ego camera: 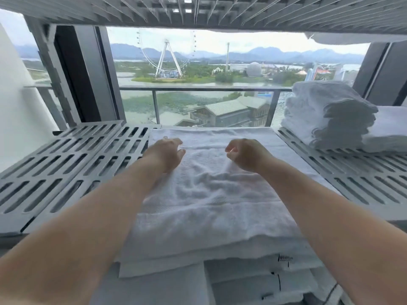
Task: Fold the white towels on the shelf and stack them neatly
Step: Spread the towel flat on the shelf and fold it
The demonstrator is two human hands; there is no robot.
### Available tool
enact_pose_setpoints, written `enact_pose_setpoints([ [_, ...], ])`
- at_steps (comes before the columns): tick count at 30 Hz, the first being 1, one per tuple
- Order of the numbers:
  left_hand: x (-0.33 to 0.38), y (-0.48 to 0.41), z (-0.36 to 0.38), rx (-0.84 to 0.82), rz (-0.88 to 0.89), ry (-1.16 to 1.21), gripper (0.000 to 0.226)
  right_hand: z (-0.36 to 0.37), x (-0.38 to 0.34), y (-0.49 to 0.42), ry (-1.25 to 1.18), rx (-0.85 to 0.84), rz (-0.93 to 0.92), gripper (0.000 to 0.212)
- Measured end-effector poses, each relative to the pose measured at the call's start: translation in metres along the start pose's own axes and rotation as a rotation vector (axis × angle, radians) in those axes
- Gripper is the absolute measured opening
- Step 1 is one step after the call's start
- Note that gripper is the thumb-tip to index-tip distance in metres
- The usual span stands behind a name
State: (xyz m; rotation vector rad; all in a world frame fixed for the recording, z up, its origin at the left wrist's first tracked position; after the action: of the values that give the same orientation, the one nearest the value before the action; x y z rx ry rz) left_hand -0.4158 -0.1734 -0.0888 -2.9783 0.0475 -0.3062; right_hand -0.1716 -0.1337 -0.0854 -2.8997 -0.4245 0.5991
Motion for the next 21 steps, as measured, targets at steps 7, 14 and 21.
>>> enact_pose_setpoints([
  [7, 0.015, -0.035, 0.013, -0.283, -0.26, -0.224, 0.063, -0.008, 0.054, -0.079, 0.132, -0.06, -0.025, 0.028],
  [14, 0.05, -0.07, -0.002, -0.055, -0.306, -0.68, 0.032, 0.016, 0.069, -0.118, 0.12, -0.077, -0.034, 0.021],
  [21, 0.035, -0.111, 0.011, 0.178, -0.158, -0.605, 0.027, 0.006, 0.064, -0.148, 0.136, 0.05, -0.009, 0.023],
])
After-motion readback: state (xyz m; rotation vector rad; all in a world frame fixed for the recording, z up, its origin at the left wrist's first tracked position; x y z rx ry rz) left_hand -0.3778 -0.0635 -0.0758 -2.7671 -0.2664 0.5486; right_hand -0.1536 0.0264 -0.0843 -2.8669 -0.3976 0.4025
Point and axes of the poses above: each hand's wrist, its own y-axis away from the middle knuckle, its own z-axis out of the palm, x = y × z, the point moved 3 cm from there along -y, towards the middle knuckle, and after that the axes turned 6 degrees about z, right-handed, at the moved point
